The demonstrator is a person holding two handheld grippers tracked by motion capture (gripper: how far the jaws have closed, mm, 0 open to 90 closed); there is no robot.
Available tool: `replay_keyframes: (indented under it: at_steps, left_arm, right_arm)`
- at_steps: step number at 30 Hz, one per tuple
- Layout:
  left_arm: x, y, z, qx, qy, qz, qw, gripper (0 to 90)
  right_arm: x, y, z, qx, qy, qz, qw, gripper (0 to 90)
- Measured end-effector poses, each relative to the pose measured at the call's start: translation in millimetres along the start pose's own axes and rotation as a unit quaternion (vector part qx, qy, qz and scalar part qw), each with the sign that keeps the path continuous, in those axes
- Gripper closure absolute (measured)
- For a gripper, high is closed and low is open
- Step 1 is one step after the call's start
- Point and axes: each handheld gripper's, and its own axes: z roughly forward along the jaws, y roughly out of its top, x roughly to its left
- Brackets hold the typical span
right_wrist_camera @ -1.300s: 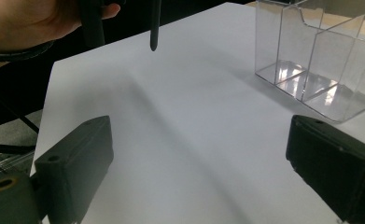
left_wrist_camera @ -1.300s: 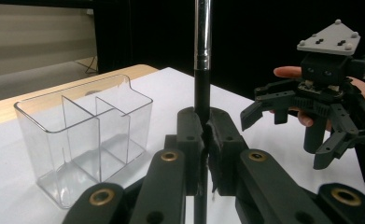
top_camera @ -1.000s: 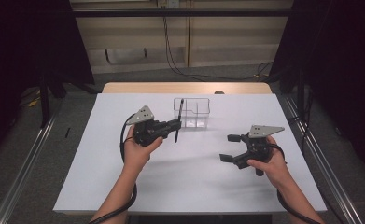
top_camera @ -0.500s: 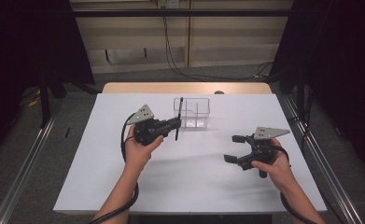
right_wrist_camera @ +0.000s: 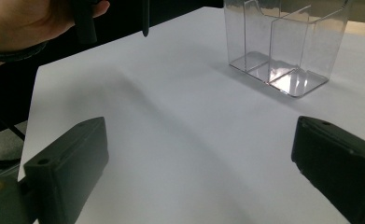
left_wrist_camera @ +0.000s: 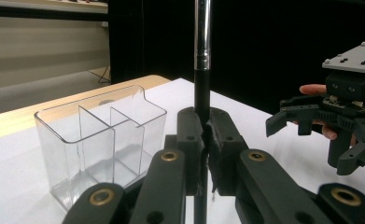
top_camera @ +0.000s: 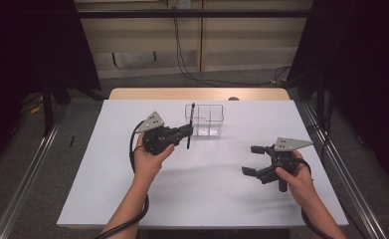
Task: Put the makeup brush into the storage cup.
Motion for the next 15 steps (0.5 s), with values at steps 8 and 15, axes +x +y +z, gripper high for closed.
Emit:
replay_keyframes:
  at_steps: [8, 15]
  left_arm:
    - [1.7, 0.8, 1.0, -0.004, 0.006, 0.001, 1.0000, 84.2]
    - [2.7, 3.0, 3.7, -0.006, 0.009, 0.002, 0.9999, 84.2]
  right_arm:
    - [2.0, -1.4, -6.9, -0.009, -0.007, -0.005, 0.9999, 3.2]
    - [1.6, -7.2, -13.5, -0.004, -0.018, -0.001, 0.9998, 3.3]
